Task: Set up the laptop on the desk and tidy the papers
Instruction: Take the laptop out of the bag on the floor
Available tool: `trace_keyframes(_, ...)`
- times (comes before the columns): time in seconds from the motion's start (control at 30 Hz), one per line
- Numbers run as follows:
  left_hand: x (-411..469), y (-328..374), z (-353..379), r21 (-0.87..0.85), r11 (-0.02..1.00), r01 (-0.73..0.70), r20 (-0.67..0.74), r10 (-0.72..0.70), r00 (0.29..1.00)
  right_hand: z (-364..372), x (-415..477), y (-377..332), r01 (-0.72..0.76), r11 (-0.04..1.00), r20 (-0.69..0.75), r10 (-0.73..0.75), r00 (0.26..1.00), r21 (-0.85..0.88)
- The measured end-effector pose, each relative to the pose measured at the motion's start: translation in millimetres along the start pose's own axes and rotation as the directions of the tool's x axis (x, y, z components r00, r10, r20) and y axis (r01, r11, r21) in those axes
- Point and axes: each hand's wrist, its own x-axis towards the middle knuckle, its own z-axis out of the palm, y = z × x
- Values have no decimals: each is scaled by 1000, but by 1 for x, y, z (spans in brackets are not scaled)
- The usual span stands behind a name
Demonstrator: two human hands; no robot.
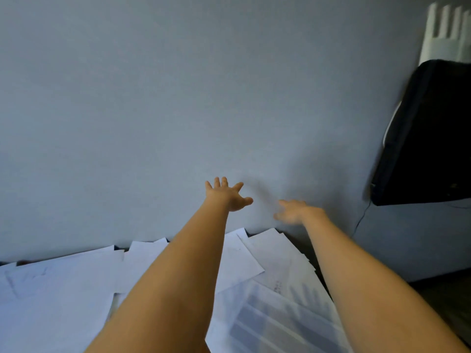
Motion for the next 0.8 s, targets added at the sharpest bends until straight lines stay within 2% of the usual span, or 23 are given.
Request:
trace_keyframes(0.37,15,125,50,-11,998,-68,87,68,994,32,0,120,-44,997,61,40,997,64)
trace_keyframes(0.6,29,161,93,10,993,-122,164,118,979,73,9,152,-83,992,146,69,987,92)
trace_keyframes(0.8,50,178,120,15,980,-199,216,191,958,95,17,174,-177,982,226,157,961,70)
